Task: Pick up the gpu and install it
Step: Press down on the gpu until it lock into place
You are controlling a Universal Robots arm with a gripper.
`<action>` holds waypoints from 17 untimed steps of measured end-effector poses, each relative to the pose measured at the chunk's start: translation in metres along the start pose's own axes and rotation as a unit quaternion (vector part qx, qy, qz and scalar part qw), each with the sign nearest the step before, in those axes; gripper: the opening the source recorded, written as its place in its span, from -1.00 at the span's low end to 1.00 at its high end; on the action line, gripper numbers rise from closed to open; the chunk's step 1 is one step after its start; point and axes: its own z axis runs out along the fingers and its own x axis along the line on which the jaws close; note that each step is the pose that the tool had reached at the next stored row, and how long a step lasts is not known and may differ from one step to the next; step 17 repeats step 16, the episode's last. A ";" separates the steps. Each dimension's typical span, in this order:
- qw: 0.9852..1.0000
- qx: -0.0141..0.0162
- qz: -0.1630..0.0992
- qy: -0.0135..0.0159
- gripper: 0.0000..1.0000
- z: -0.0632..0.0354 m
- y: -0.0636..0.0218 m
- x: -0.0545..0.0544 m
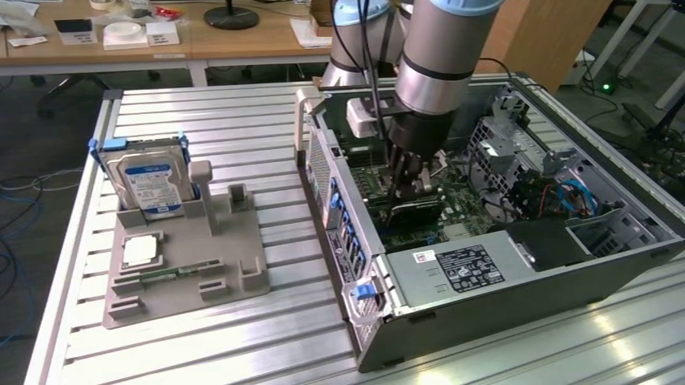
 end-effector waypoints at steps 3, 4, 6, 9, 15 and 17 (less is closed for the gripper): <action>1.000 0.000 -0.004 0.000 -0.79 0.0010 0.0061 0.000; 1.000 0.000 -0.006 0.000 -0.79 0.0015 0.0069 0.000; 1.000 0.000 -0.009 0.000 -0.79 0.0026 0.0087 0.000; 1.000 -0.001 -0.015 -0.001 -0.79 0.0036 0.0097 0.000; 1.000 -0.001 -0.017 -0.001 -0.79 0.0037 0.0098 0.000; 1.000 -0.001 -0.017 -0.001 -0.79 0.0037 0.0098 0.000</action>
